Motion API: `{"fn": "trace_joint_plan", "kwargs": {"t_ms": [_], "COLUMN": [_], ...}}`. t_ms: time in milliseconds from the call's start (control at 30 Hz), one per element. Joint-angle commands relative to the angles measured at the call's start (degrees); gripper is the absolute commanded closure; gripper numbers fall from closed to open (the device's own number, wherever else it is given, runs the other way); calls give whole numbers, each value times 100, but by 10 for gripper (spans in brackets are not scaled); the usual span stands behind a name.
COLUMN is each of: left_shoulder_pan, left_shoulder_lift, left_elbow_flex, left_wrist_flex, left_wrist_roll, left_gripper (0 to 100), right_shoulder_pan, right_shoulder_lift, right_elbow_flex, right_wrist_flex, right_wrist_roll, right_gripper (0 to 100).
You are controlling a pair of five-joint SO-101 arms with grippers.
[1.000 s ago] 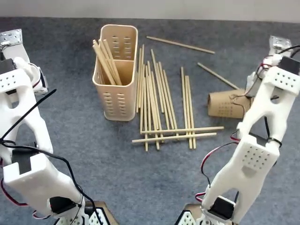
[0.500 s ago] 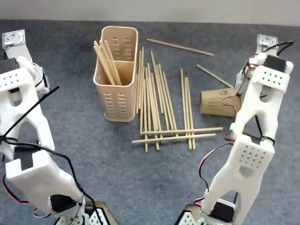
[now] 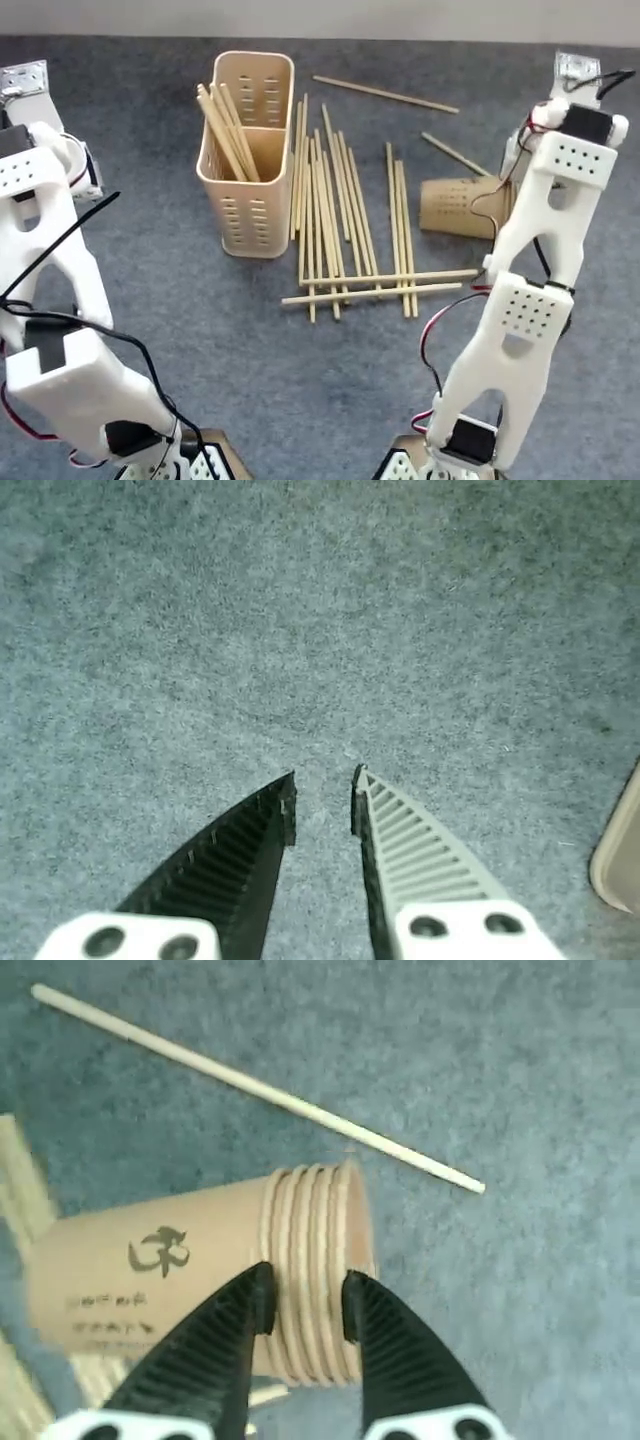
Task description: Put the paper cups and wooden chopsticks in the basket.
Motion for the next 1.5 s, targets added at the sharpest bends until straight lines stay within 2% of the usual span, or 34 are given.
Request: {"fn": "trace_joint_plan", "kwargs": {"t_ms": [0, 433, 533, 733, 900, 1100, 1300, 1467], "left_shoulder_pan": [-4, -13, -66, -215, -338, -330, -347, -330], "left_shoulder_lift": [-321, -286, -286, -286, -277, -277, -277, -277], "left_elbow_flex": [-22, -22, -22, -22, -22, -22, -22, -22], "left_wrist_flex": [-35, -44, -44, -62, -70, -70, -53, -44], "left_wrist_roll": [-70, -70, -70, -79, -79, -79, -79, -79], "left_gripper": [884, 884, 884, 884, 884, 884, 884, 884], "right_shoulder_pan": [-330, -2158, -2369, -1921, -1569, -1684, -1710, -1692], "right_shoulder_lift": [-892, -3644, -3916, -3873, -3855, -3969, -3952, -3952], "right_elbow_flex": [-75, 1789, 2018, 2659, 3433, 3257, 3925, 4778], "right_wrist_flex": [84, 75, 66, 75, 75, 75, 48, -514], "right_wrist_roll": [316, 677, 703, 730, 1081, 1099, 1116, 1116], "right_gripper": [994, 994, 994, 989, 970, 803, 800, 800]}}
